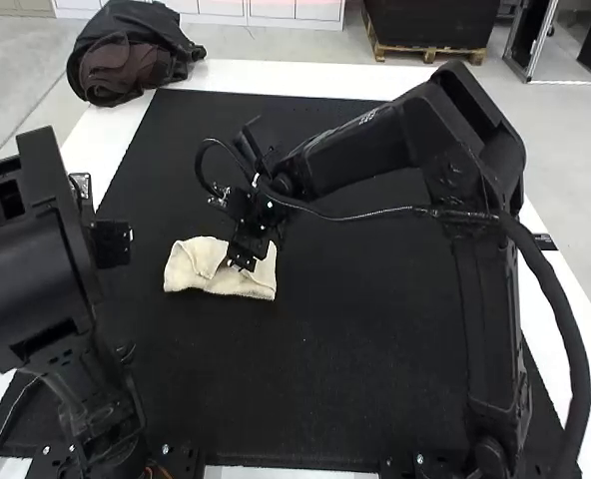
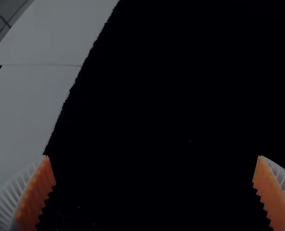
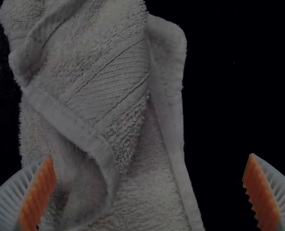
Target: Fold the towel.
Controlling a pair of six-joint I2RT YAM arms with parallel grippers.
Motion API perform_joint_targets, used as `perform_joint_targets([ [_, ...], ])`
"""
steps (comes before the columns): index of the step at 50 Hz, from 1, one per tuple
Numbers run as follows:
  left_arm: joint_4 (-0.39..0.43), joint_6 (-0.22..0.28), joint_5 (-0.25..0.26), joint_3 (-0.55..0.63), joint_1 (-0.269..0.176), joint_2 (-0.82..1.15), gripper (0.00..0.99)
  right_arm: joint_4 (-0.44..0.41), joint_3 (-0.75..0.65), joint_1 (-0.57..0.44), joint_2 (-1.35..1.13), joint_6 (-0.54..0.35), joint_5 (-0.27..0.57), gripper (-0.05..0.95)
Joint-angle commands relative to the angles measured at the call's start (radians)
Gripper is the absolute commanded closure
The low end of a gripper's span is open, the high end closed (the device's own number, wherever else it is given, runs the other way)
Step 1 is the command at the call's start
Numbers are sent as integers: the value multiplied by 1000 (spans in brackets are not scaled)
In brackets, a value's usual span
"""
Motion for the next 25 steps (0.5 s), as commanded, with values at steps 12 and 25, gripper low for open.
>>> perform_joint_targets([
  [12, 6, -10, 19, 16, 4, -21, 31, 56, 12, 56, -9, -29, 25, 13],
  [25, -1, -8, 33, 16, 10, -21, 31, 63, 4, 57, 3, -29, 25, 15],
])
